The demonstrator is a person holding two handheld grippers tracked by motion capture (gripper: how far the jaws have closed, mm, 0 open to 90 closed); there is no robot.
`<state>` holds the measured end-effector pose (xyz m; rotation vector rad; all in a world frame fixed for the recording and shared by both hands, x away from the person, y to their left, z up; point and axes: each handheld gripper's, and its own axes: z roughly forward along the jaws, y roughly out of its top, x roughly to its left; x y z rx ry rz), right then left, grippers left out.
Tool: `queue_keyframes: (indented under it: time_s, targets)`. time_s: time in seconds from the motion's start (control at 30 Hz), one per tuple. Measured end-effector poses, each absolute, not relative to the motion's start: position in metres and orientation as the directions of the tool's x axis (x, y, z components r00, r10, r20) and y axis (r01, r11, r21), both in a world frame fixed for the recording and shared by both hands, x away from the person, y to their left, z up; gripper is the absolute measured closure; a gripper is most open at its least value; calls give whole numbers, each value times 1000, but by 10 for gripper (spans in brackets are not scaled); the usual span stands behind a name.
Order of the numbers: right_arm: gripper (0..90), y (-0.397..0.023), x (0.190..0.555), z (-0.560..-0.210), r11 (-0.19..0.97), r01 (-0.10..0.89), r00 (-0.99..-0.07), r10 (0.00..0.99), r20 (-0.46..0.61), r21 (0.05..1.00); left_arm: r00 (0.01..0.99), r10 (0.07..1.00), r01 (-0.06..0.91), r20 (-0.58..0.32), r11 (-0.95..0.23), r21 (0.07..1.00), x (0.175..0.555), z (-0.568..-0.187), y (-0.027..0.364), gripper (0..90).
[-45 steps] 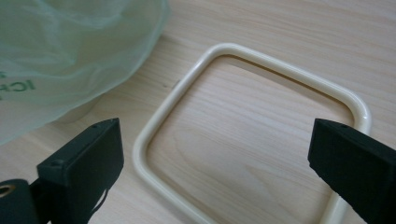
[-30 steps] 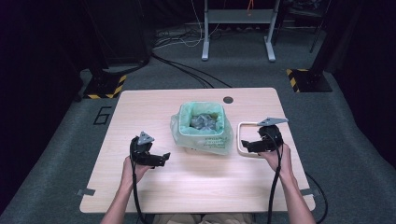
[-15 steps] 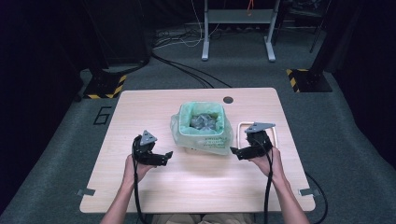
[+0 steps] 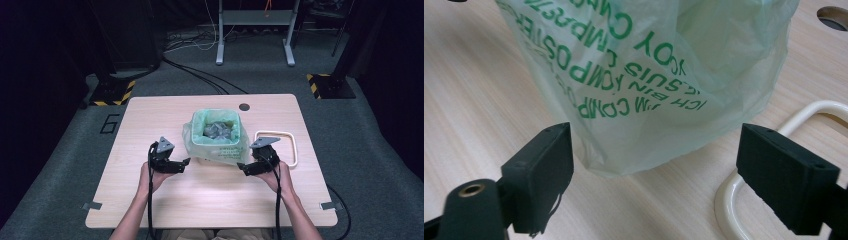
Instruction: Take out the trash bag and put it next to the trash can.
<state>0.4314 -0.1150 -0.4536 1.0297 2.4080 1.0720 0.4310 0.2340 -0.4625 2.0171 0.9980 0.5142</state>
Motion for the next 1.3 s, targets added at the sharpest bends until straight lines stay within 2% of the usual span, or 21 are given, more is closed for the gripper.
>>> queue_keyframes:
  time_s: [0.07, 0.17, 0.3, 0.4, 0.57, 0.8, 1.0, 1.3]
  targets:
    - [202, -115, 433, -458, 460, 491, -692, 721, 11, 740, 608, 794, 457, 10, -361, 812, 432, -462, 232, 214]
    - [289, -114, 435, -462, 463, 493, -694, 720, 11, 737, 615, 789, 453, 4, -357, 817, 433, -463, 230, 255]
    - [501, -113, 435, -464, 467, 487, -698, 716, 8, 739, 624, 781, 437, 6, -356, 826, 435, -464, 228, 324]
    - [621, -113, 435, -465, 455, 484, -703, 710, 23, 747, 636, 772, 425, 11, -361, 830, 435, -465, 225, 393]
    - [743, -112, 434, -466, 448, 481, -701, 713, 23, 754, 648, 762, 403, 26, -371, 837, 434, -465, 220, 532]
    - [846, -109, 430, -464, 456, 464, -705, 709, 4, 760, 656, 754, 376, 27, -357, 855, 434, -465, 218, 716]
    - [899, -109, 427, -460, 451, 448, -700, 714, -12, 772, 663, 748, 345, 30, -341, 875, 433, -463, 217, 894]
    - [900, -109, 423, -447, 452, 415, -697, 716, -43, 790, 664, 747, 316, 42, -331, 889, 430, -458, 218, 900]
